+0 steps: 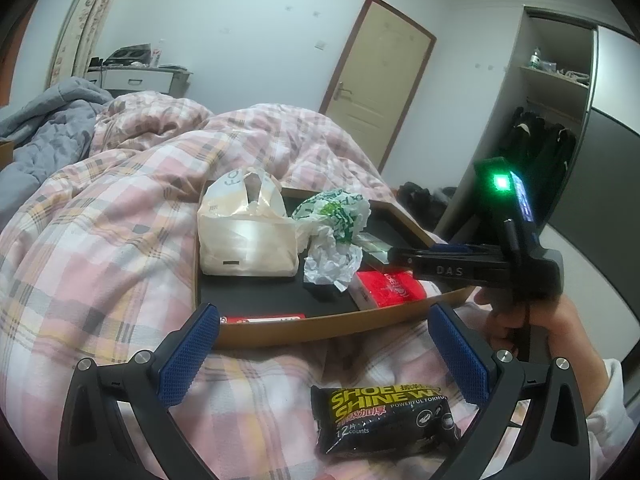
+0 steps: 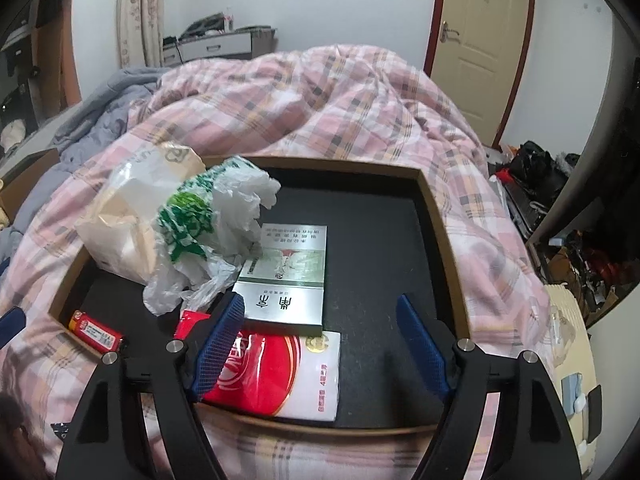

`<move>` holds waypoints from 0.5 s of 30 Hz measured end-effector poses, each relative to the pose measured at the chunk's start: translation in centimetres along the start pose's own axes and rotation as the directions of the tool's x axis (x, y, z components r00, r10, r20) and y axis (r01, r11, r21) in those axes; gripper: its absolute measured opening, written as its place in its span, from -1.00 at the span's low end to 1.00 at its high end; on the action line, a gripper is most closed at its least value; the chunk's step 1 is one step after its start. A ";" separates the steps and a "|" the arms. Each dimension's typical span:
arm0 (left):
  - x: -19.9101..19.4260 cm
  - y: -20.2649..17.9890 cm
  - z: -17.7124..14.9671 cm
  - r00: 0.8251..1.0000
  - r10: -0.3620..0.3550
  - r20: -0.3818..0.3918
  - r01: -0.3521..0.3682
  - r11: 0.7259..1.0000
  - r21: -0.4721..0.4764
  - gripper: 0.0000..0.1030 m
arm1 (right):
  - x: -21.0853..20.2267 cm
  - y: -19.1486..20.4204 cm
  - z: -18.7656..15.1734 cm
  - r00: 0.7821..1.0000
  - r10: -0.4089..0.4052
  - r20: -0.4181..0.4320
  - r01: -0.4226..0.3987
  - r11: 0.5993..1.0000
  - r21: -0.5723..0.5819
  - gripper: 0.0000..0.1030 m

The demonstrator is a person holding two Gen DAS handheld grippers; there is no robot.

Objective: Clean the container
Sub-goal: 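Close the right tool on the white-green box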

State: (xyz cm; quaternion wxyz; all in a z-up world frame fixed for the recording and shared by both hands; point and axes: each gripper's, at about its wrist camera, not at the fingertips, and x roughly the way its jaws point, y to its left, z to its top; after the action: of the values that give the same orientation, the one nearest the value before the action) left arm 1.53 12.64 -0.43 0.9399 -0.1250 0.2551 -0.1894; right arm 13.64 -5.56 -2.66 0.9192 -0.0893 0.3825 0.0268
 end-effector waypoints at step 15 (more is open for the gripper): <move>0.0 0.0 0.0 1.000 0.000 0.000 0.000 1.000 -0.001 1.00 | 1.9 1.5 0.7 0.996 0.053 -0.072 -0.054 0.998 -0.020 0.05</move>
State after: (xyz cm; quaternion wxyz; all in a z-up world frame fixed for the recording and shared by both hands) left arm 1.51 12.62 -0.42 0.9399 -0.1252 0.2553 -0.1892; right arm 15.29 -4.01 -3.79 0.9029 -0.0900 0.4170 0.0523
